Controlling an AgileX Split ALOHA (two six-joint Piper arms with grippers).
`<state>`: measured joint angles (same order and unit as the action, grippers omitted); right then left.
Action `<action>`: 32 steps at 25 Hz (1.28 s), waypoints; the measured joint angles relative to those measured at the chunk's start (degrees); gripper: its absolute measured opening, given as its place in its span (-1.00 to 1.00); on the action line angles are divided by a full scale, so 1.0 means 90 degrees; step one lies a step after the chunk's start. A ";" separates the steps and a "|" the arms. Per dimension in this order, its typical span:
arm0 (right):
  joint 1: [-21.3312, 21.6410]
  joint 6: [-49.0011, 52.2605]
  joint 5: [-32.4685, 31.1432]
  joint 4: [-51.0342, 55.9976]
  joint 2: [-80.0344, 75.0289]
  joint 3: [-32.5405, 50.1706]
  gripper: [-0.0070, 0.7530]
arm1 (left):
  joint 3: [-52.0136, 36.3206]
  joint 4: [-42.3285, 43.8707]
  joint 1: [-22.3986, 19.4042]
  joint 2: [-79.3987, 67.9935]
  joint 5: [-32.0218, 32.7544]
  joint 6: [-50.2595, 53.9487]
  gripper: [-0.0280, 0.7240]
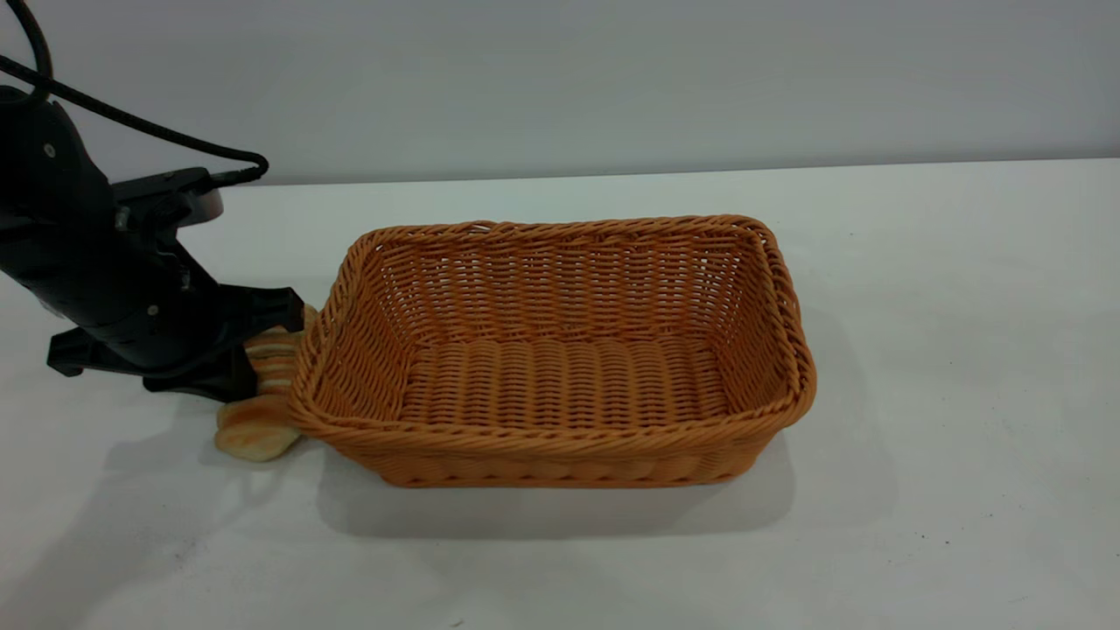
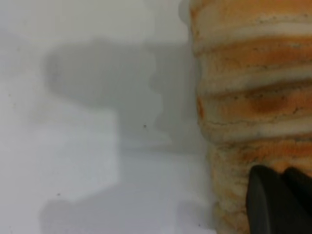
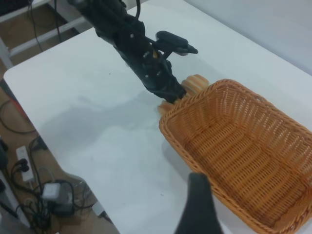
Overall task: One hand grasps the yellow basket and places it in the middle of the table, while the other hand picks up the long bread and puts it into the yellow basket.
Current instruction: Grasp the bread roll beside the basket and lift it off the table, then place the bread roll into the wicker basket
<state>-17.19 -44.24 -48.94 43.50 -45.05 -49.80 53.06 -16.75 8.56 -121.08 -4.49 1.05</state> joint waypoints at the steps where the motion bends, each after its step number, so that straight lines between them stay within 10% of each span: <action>1: 0.0000 0.0000 0.0000 0.0000 0.0000 0.0000 0.56 | 0.0000 0.0000 0.0000 0.0033 0.0007 -0.0013 -0.86; 15: 0.0000 0.0000 0.0000 0.0000 0.0000 0.0000 0.56 | 0.0000 0.0000 0.0184 0.2044 0.0598 -0.0167 -0.86; 25: 0.0000 0.0006 -0.0161 0.0000 0.0000 0.0000 0.56 | -0.0006 0.0000 0.2118 0.2022 0.0237 -0.0190 -0.86; 32: 0.0000 0.0006 -0.0323 -0.0006 0.0000 0.0000 0.56 | -0.0006 0.0000 0.2626 0.1132 -0.0661 -0.0331 -0.83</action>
<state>-17.19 -44.19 -51.84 43.45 -45.05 -49.80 53.01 -16.75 32.19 -110.89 -10.44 -1.93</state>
